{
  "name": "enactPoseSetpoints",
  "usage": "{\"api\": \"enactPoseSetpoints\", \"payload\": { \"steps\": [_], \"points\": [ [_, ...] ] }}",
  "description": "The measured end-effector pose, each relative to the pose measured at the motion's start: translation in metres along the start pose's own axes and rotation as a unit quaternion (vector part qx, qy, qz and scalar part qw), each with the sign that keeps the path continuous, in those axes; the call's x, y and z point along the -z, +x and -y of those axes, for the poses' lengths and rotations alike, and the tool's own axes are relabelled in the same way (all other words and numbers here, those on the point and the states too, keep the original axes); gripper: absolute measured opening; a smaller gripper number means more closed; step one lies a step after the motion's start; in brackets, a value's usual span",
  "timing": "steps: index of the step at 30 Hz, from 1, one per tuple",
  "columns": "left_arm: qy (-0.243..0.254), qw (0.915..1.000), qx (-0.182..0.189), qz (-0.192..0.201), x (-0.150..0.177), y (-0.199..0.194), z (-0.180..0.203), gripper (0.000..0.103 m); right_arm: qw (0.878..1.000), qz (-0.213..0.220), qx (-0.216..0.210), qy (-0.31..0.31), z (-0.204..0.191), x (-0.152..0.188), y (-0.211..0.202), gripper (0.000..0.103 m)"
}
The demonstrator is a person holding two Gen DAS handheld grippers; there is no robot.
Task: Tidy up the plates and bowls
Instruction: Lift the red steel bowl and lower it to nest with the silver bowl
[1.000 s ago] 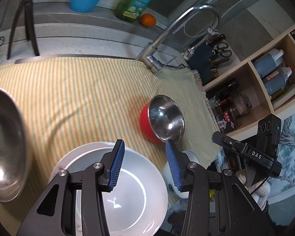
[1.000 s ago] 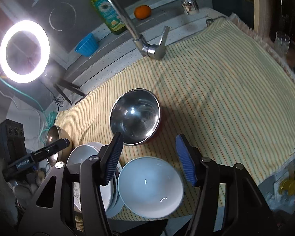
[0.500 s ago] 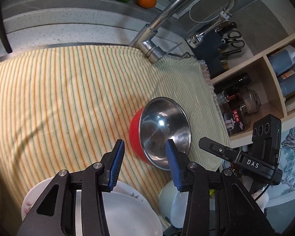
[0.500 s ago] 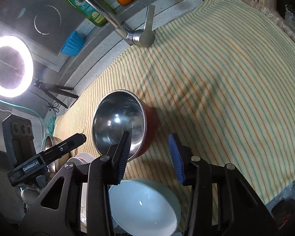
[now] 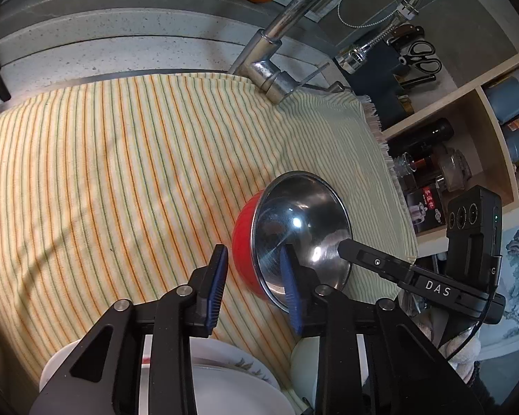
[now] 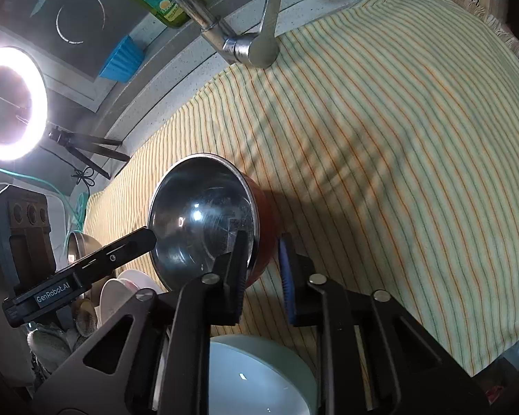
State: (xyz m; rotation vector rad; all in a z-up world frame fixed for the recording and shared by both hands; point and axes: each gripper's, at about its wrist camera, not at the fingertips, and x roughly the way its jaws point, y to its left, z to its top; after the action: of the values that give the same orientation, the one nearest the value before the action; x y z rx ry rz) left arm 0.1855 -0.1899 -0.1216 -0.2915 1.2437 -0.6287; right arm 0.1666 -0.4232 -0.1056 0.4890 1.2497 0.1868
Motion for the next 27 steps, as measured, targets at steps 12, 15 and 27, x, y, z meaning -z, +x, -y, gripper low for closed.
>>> {"api": "enactPoseSetpoints", "payload": {
  "steps": [12, 15, 27],
  "points": [
    [0.017, 0.9998, 0.002, -0.005, -0.003, 0.006, 0.007, 0.024, 0.999, 0.002, 0.027, -0.024, -0.015, -0.004, 0.003, 0.012],
    [0.019, 0.9998, -0.002, -0.001, -0.004, 0.004, 0.007, 0.024, 0.999, 0.002, 0.026, -0.026, -0.018, -0.004, 0.002, 0.012],
    [0.023, 0.9992, 0.006, 0.033, 0.001, -0.034, 0.005, 0.024, 0.999, 0.018, 0.018, -0.047, -0.046, -0.002, -0.014, 0.012]
  ]
}}
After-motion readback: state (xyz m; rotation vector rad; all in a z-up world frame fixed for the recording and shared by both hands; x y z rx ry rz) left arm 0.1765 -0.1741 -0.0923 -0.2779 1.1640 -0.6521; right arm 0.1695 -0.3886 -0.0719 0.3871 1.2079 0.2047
